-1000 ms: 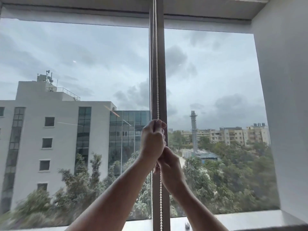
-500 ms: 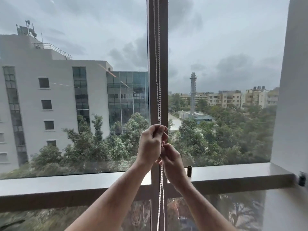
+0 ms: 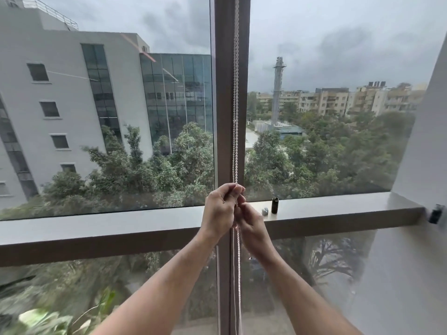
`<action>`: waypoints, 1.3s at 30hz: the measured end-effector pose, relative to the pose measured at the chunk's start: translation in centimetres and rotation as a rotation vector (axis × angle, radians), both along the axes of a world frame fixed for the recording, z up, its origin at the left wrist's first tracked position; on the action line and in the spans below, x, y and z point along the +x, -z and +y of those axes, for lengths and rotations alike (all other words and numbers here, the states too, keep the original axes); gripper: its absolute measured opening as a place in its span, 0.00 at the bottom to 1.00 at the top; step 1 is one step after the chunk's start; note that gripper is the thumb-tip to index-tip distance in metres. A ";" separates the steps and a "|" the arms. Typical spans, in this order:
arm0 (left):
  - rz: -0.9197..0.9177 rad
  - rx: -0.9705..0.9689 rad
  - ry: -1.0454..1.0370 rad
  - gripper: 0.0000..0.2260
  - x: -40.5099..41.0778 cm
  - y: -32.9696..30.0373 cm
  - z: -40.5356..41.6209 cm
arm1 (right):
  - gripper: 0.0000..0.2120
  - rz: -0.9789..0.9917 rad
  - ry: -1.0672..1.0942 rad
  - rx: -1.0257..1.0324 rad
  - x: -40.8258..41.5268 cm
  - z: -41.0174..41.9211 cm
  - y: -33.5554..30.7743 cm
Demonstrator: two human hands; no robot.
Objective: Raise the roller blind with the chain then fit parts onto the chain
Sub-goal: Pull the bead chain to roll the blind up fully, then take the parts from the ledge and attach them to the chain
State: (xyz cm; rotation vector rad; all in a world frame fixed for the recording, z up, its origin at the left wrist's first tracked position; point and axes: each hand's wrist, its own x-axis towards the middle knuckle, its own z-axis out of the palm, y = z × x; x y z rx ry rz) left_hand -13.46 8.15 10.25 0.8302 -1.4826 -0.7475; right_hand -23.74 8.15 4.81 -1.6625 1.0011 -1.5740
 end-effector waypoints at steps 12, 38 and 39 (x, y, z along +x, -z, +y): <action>0.030 0.223 0.114 0.09 1.4 9.1 -3.1 | 0.09 -0.034 0.039 0.241 0.6 -1.1 7.8; 0.144 0.455 0.075 0.08 0.6 17.7 -3.9 | 0.25 0.097 0.730 0.454 -12.5 -15.7 8.1; 0.141 0.447 0.064 0.08 0.6 17.8 -3.9 | 0.26 0.140 0.714 0.457 -12.8 -16.2 8.0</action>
